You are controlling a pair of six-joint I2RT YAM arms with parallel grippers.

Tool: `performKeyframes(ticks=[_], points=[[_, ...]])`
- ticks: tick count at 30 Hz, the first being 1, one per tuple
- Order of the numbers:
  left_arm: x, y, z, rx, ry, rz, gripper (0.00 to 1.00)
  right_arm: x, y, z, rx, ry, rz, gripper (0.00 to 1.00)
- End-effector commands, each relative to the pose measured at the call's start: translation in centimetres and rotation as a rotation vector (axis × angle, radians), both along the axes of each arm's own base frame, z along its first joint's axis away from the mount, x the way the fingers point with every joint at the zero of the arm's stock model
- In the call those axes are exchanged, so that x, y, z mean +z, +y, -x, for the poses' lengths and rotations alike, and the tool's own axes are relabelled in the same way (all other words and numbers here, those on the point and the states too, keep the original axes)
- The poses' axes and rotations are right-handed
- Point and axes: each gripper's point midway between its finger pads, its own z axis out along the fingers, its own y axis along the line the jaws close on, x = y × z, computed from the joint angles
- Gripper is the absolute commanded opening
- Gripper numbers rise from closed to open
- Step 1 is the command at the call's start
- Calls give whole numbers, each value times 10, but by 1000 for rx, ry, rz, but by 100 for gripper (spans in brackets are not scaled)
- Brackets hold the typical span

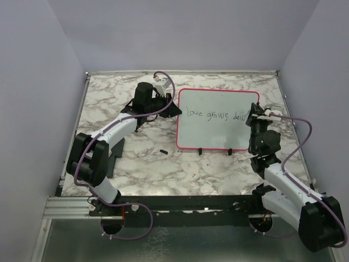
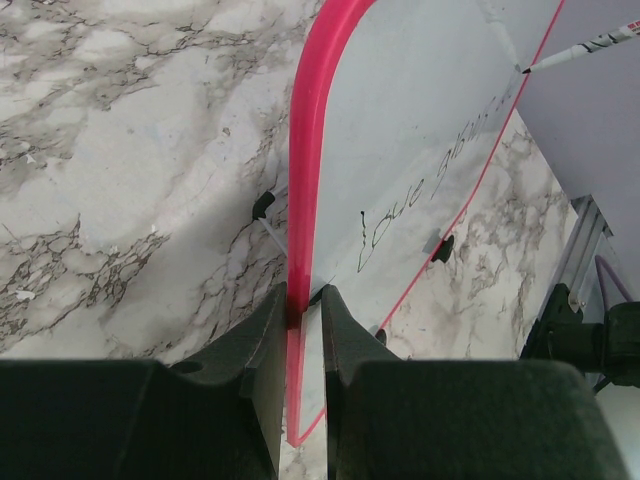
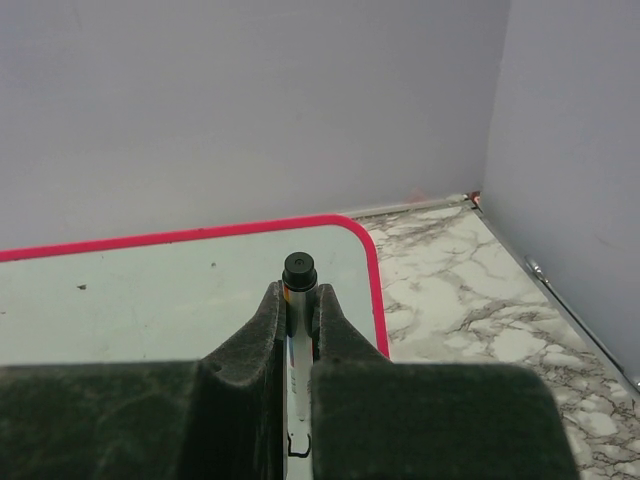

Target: Write a sentence on the whiteboard

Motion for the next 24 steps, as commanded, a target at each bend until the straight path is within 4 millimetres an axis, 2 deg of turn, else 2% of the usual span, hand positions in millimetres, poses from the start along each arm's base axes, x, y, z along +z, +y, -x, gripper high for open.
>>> performKeyframes(ticks=[1,11,24], points=[[13,8,-7,36,-61,0,0,9,-7,-2,-40,-31,3,1],[12,9,-7,38,-63,-3,0,4,-11,-3,-65,-22,10,1],[15,8,-7,39,-66,0,0,-15,-16,5,-84,25,-10,1]])
